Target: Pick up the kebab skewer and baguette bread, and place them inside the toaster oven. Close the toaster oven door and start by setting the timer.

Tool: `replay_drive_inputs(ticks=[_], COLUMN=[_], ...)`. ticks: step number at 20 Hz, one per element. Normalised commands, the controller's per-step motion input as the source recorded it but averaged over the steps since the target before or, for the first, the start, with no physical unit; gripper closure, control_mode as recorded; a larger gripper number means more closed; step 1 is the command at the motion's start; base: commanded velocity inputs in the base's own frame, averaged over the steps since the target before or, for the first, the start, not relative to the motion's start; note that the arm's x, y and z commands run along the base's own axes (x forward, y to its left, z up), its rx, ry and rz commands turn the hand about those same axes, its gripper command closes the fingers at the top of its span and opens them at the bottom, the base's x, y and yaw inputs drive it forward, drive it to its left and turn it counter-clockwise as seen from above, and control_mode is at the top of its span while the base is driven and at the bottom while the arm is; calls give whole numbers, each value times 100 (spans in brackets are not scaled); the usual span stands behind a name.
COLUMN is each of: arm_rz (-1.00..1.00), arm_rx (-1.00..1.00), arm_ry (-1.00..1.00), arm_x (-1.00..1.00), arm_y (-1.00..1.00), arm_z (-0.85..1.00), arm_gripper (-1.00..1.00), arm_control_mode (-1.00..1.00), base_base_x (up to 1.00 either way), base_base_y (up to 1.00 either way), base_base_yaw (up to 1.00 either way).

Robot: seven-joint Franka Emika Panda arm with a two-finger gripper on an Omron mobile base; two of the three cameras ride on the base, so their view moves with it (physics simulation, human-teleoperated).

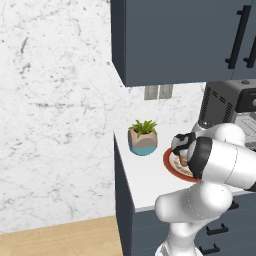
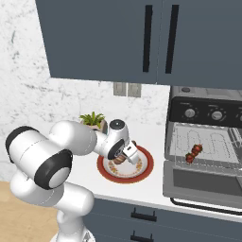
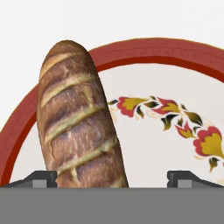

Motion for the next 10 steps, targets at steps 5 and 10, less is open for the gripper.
replay_drive_inputs(ticks=[5, 10], arm_rz=[0, 0], arm_rx=[2, 6], arm_ry=[9, 7], arm_x=[0, 0], arm_y=[0, 0], arm_z=[-32, -20], arm_gripper=[-100, -100], arm_control_mode=[-100, -100], base_base_x=[0, 0], base_base_y=[0, 0], base_base_yaw=[0, 0])
